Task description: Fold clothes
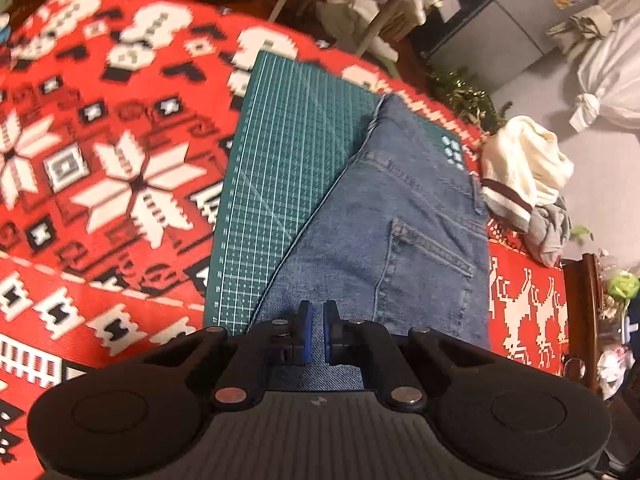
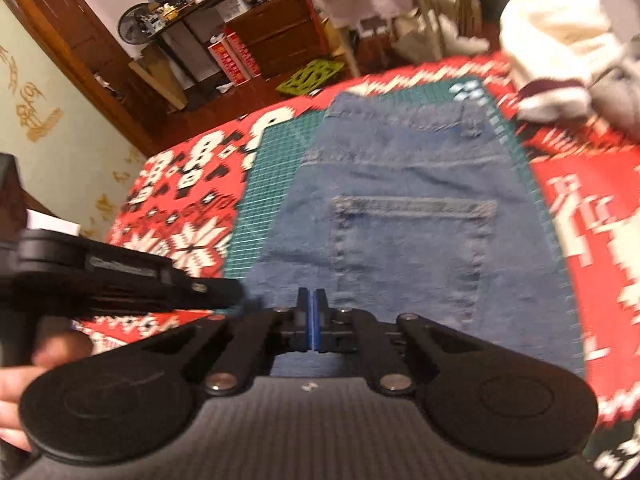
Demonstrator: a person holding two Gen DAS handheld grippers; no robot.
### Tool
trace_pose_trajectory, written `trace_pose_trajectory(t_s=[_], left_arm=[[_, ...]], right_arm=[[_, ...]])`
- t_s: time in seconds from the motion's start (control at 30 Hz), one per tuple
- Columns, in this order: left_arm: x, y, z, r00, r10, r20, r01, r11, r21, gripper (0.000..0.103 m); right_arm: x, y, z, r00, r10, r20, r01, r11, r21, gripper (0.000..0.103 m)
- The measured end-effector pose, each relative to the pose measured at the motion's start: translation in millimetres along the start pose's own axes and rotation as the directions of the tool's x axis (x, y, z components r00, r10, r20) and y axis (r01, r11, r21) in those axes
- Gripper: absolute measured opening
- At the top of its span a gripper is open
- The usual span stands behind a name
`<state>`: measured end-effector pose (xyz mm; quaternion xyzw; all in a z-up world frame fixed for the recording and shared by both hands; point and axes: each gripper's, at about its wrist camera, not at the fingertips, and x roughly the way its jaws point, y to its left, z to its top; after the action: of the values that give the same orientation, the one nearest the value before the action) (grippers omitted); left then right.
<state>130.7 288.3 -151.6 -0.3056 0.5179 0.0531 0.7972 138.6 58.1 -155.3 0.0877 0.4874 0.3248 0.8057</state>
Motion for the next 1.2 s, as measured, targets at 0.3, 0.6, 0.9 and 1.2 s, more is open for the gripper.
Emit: trace_pose_trajectory(t_s=[0.3, 0.6, 0.9, 1.2], left_arm=[[19, 19, 5, 0.997, 0.020, -0.071, -0.029, 0.991, -0.128, 0.004], [22, 16, 5, 0.995, 0.029, -0.093, -0.039, 0.993, -0.113, 0.004], [23, 21, 8, 0.994, 0.017, -0.108, -0.031, 0.991, -0.131, 0.003], [22, 22, 9, 0.992, -0.003, -0.129, -0.014, 0.991, -0.132, 0.004]], right_arm=[[47, 10, 1, 0.994, 0.072, -0.076, -0.070, 0.997, 0.031, 0.001], [65, 2, 2, 0.995, 0.063, -0.074, -0.062, 0.998, 0.025, 0.000], [42, -24, 10, 0.998, -0.044, -0.051, 0.050, 0.990, 0.129, 0.000], [-26, -46, 5, 0.994, -0.087, -0.070, 0.100, 0.970, 0.223, 0.002]])
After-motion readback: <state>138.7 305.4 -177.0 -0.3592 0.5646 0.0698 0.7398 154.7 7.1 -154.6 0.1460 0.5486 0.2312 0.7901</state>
